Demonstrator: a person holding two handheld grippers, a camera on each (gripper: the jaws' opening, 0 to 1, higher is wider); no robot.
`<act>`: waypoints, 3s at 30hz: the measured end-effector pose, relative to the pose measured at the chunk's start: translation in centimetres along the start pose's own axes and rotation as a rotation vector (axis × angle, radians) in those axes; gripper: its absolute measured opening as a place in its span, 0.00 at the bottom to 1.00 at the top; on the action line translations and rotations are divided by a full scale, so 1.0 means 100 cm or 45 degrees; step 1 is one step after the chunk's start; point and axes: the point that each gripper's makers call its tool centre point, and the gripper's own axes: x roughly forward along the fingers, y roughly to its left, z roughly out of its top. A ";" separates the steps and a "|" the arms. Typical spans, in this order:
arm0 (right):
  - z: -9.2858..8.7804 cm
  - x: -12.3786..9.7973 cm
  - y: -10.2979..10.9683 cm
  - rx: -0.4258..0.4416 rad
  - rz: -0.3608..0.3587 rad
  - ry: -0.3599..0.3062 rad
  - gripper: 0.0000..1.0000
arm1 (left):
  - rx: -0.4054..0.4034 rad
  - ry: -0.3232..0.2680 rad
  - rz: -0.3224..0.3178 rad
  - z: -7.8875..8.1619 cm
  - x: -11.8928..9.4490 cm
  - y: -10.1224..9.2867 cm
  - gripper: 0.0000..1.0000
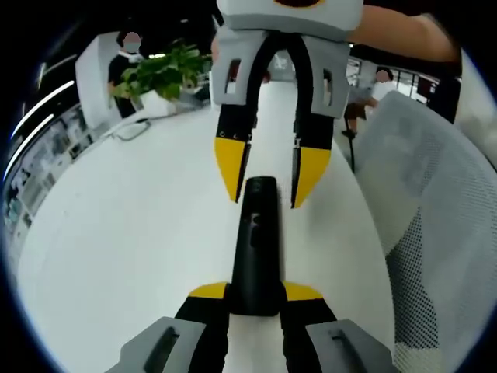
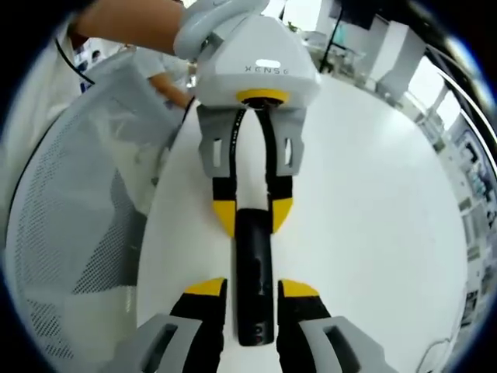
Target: Press the specified remote control buttons in sequence, fully releasing each button before pressing the next.
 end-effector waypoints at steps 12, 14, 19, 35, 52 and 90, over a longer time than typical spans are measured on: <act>-0.020 -0.001 -0.004 0.027 -0.004 0.028 0.23 | 0.006 0.017 -0.007 0.001 0.000 0.000 0.24; -0.023 -0.002 -0.005 0.037 -0.007 0.026 0.23 | 0.007 0.018 -0.008 0.001 0.000 0.000 0.24; -0.031 -0.001 -0.004 0.049 0.007 0.040 0.26 | 0.008 0.020 -0.010 0.002 0.000 0.000 0.24; -0.057 0.003 -0.003 0.109 0.023 0.088 0.28 | 0.004 0.022 -0.007 0.002 0.000 0.002 0.24; -0.069 0.009 -0.005 0.135 0.032 0.117 0.26 | 0.004 0.023 -0.008 0.002 0.000 0.000 0.24; -0.068 0.010 -0.003 0.102 0.013 0.121 0.20 | 0.006 0.041 -0.023 0.003 0.001 0.001 0.24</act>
